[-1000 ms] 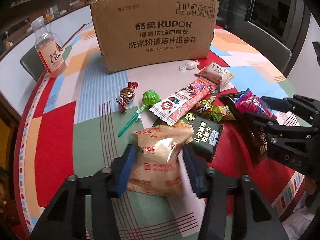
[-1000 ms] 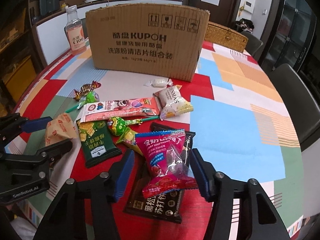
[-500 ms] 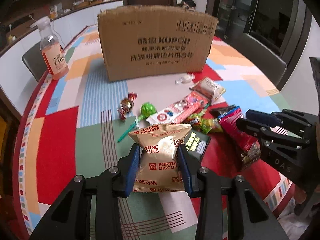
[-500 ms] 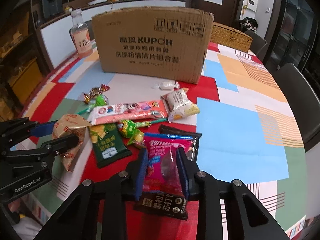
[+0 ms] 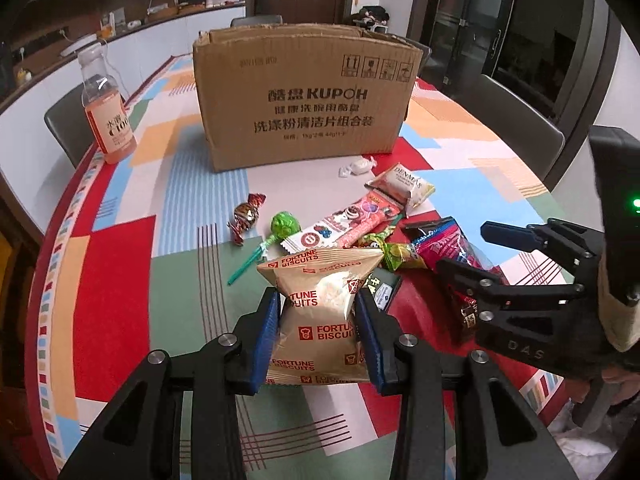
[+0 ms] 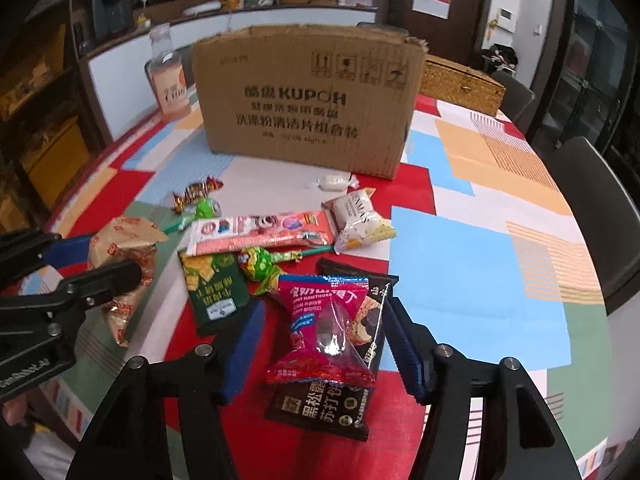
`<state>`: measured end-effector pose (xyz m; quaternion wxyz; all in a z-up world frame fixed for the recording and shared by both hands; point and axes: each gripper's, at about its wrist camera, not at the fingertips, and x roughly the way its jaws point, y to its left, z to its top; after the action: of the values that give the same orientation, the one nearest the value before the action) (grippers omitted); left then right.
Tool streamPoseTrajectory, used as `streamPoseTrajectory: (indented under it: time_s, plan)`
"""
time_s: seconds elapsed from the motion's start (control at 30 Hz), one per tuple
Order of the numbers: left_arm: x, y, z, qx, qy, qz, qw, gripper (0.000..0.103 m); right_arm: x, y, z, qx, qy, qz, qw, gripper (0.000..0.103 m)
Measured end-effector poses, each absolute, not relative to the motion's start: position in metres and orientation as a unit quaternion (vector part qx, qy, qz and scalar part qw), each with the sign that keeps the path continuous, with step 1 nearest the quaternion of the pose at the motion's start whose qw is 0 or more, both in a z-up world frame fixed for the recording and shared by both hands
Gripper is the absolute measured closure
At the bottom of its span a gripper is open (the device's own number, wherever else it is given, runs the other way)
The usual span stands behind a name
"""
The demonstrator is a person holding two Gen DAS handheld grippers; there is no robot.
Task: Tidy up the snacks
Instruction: 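Carry both bags over the cardboard box and drop them inside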
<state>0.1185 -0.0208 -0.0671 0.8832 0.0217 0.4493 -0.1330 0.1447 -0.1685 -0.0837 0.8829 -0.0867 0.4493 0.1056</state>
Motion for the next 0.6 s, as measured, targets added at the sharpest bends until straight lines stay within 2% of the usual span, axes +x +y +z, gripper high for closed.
streamPoseTrajectory:
  time_s: [0.1, 0.23, 0.6]
  plan:
    - [0.122, -0.022, -0.070, 0.024, 0.453, -0.130, 0.882, 0.065, 0.152, -0.168, -0.092, -0.087, 0.465, 0.105, 0.875, 0.042]
    - [0.129, -0.023, -0.074, 0.024, 0.456, -0.131, 0.880, 0.065, 0.158, -0.169, -0.100, -0.085, 0.477, 0.106, 0.868, 0.059]
    - [0.141, -0.023, -0.063, 0.019, 0.441, -0.130, 0.888, 0.065, 0.160, -0.170, -0.092, -0.065, 0.473, 0.119, 0.871, 0.067]
